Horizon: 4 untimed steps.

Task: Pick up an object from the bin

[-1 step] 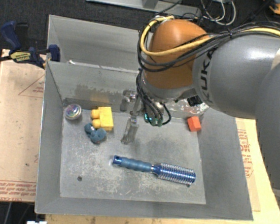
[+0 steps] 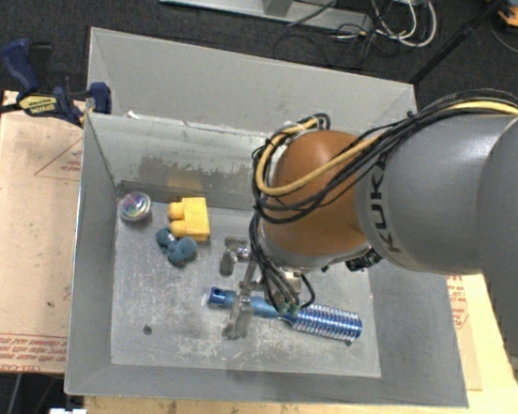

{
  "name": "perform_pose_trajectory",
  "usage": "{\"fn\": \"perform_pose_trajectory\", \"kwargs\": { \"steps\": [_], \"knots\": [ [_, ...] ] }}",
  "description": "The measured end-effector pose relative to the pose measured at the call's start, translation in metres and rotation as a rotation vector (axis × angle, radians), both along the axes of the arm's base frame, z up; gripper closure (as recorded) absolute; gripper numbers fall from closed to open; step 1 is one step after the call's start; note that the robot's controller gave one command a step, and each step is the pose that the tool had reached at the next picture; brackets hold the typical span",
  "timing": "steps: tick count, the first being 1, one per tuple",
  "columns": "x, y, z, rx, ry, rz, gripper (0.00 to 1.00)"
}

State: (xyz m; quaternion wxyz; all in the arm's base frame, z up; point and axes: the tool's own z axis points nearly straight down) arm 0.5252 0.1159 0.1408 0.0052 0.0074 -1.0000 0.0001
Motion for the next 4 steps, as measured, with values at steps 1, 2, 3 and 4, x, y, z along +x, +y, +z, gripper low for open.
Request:
{"fn": "perform_pose_trajectory", "kwargs": {
  "steps": [1, 2, 3, 4],
  "knots": [
    [0.018, -0.058, -0.069, -0.002, -0.005, -0.086, 0.0],
    [0.019, -0.054, -0.066, 0.001, -0.01, -0.08, 1.0],
    [-0.007, -0.054, 0.057, 0.002, -0.018, -0.063, 1.0],
    [-0.013, -0.049, 0.122, 0.002, -0.018, -0.048, 1.0]
  ]
}}
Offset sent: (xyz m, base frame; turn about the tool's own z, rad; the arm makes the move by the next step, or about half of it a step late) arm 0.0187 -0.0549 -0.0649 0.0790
